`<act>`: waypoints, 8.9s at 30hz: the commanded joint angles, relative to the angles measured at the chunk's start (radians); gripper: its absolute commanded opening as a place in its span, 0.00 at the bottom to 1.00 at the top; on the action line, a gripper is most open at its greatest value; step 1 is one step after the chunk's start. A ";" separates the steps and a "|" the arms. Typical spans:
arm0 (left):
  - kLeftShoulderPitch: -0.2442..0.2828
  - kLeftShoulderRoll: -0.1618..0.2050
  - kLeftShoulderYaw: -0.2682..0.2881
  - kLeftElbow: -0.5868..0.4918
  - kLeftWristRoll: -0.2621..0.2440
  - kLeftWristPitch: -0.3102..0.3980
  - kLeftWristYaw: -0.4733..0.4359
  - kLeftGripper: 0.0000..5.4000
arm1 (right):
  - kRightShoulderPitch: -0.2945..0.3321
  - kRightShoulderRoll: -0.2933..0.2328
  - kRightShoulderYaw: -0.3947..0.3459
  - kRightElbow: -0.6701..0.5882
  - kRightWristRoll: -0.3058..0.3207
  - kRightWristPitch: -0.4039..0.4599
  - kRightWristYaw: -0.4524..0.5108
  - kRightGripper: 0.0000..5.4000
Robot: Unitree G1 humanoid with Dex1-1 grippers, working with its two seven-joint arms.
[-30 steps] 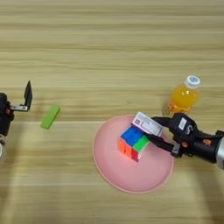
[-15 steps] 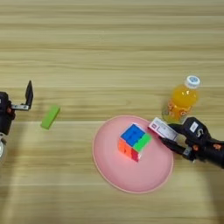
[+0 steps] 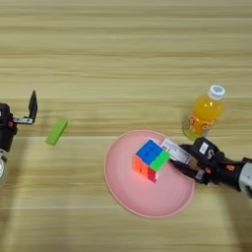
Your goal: Move the objects on the table
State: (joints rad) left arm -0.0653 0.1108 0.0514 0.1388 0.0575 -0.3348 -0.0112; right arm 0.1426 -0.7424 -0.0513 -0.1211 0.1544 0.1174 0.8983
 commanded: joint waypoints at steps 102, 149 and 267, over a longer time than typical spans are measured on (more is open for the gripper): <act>0.077 0.008 -0.188 -0.015 -0.074 0.400 -0.284 1.00 | -0.051 0.044 -0.135 -0.443 0.468 0.158 -0.037 1.00; 0.064 0.015 -0.159 0.012 -0.094 0.451 -0.295 0.43 | -0.049 0.046 -0.134 -0.485 0.498 0.173 -0.064 1.00; 0.042 0.017 -0.080 -0.115 -0.217 0.154 -0.364 1.00 | -0.268 0.156 -0.275 0.016 0.291 0.050 -0.286 1.00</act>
State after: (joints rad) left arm -0.0158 0.1273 -0.0292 0.0141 -0.1636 -0.1716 -0.3772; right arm -0.1050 -0.5737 -0.3200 -0.1263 0.4617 0.1818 0.6130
